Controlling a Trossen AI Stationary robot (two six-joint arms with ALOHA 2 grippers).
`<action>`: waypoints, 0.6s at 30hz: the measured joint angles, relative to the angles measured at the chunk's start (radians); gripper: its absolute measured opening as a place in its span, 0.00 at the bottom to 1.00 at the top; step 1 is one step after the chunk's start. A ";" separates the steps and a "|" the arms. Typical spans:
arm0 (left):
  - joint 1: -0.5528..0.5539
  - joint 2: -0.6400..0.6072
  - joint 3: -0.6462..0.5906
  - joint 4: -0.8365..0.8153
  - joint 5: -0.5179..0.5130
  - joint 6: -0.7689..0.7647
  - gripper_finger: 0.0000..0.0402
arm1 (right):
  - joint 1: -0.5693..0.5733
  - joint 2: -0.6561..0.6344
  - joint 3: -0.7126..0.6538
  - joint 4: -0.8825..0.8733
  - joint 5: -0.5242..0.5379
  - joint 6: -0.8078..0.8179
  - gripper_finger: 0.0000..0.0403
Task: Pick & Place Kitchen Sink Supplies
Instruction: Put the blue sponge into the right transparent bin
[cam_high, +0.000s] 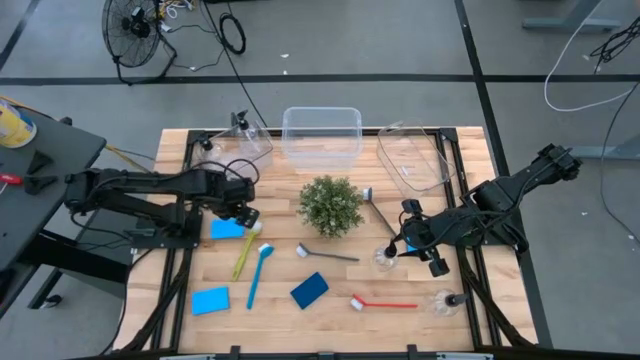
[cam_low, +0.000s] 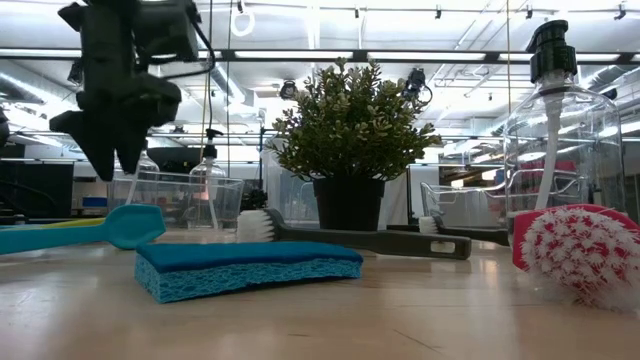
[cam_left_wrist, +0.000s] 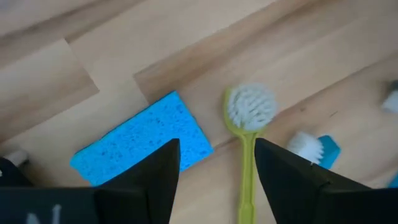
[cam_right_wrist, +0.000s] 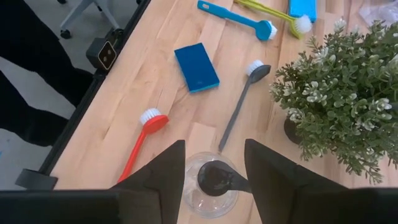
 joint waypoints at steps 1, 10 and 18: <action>0.000 0.017 0.000 -0.001 0.003 0.001 0.50 | 0.000 0.000 0.000 0.000 0.000 0.000 0.42; 0.000 0.155 0.000 -0.037 -0.016 -0.052 0.43 | 0.000 0.000 0.000 0.000 0.000 0.003 0.42; 0.000 0.237 0.000 -0.009 -0.026 -0.157 0.42 | 0.000 0.000 0.000 0.000 0.000 0.003 0.42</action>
